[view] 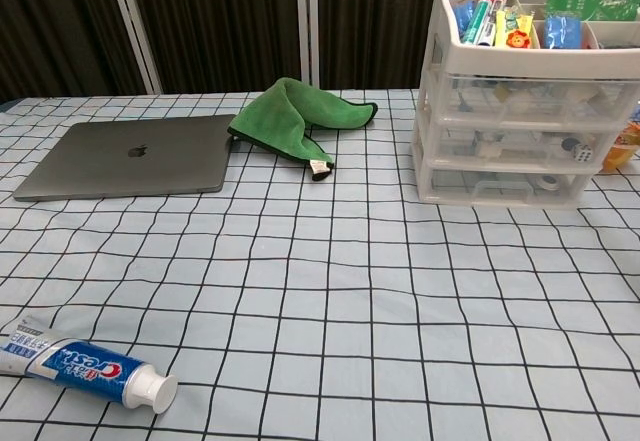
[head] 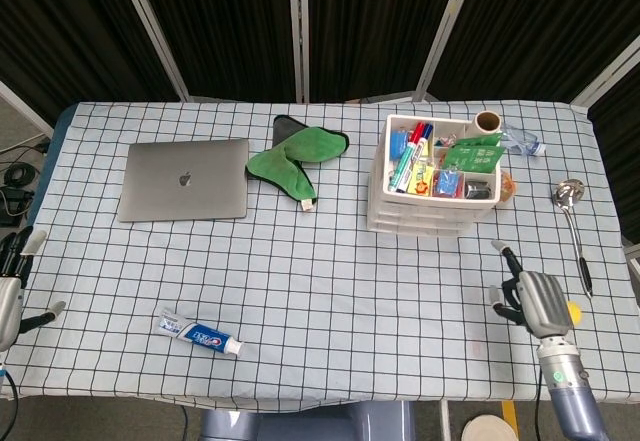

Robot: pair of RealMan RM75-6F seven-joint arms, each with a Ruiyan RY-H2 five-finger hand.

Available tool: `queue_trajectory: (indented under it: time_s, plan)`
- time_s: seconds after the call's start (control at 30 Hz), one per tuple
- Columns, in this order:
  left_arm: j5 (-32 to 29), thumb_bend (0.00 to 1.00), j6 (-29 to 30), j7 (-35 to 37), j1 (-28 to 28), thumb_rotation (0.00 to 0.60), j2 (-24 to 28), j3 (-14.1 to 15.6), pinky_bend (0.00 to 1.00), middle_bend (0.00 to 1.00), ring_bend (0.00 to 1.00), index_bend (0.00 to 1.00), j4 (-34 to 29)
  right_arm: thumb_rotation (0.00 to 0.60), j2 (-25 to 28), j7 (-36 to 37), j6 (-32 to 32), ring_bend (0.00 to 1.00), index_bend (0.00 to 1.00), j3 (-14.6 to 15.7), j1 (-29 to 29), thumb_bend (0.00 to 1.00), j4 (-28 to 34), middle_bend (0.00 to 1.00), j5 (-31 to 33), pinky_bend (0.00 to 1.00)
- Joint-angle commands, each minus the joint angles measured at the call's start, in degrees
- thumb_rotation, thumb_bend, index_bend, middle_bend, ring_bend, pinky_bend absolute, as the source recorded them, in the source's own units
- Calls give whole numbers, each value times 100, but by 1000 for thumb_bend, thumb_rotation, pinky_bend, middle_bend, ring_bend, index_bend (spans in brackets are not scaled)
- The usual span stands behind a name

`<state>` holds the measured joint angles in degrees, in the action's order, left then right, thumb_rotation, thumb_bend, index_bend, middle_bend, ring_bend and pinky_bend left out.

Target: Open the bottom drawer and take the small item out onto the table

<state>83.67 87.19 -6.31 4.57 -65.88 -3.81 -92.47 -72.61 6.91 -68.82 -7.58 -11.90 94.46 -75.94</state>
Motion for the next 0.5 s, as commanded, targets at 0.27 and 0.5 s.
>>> queue_trajectory:
  time_s: [0.27,0.5]
  plan:
    - [41,10,62,-1,-15,600,-20,-14,0,0,0,0,17,600,-458,1125,2209,977,140,-538,-947,629,480,981,2186,841]
    - [39,9,71,60,-21,600,-9,-27,0,0,0,0,21,600,-657,2157,3172,981,99,-1011,-1215,659,362,983,2924,844]
